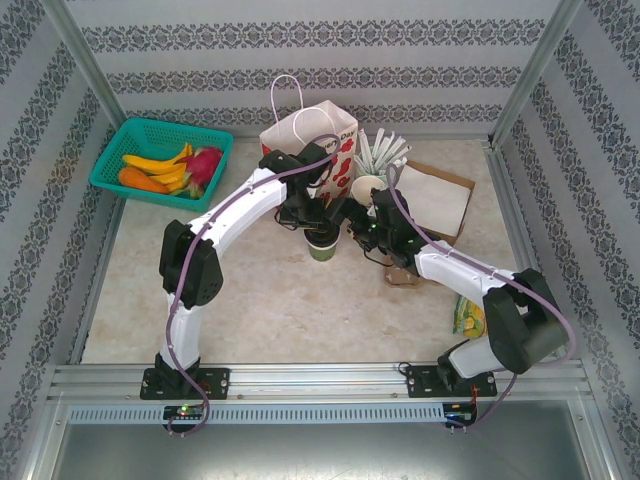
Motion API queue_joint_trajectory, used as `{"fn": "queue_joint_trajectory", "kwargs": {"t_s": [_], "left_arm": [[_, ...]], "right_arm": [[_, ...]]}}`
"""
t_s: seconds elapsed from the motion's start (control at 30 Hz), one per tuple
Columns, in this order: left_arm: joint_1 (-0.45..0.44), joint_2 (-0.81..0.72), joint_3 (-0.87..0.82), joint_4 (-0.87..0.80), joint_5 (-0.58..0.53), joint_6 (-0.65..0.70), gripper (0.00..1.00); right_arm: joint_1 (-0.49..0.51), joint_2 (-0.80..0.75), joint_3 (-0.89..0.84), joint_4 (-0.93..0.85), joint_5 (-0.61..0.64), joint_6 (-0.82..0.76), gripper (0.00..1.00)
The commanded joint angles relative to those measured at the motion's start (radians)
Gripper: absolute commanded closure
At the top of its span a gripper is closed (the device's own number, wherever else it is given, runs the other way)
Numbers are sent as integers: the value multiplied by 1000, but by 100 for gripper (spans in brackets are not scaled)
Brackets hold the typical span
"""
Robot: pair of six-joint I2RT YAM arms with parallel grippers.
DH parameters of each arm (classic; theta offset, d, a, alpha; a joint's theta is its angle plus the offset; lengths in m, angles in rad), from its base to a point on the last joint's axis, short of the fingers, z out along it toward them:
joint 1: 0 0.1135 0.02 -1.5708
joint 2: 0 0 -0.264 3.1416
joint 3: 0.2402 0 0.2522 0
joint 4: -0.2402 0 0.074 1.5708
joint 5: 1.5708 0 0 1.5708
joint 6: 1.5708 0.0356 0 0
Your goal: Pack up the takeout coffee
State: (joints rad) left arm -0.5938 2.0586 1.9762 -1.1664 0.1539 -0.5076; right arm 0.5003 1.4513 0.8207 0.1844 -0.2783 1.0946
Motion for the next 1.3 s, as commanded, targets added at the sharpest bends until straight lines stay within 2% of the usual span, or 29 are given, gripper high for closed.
{"fn": "queue_joint_trajectory", "kwargs": {"t_s": [0.0,0.47,0.8,1.27], "left_arm": [[8,25,-14,-4,-2,12,100],[9,14,68,-68,-6,35,100],[23,29,65,-110,-10,53,100],[34,67,23,-42,74,49,100]], "right_arm": [[15,12,32,46,-21,2,2],[16,4,26,44,-9,6,2],[12,8,38,38,-18,2,2],[12,12,40,35,-27,-2,2]]}}
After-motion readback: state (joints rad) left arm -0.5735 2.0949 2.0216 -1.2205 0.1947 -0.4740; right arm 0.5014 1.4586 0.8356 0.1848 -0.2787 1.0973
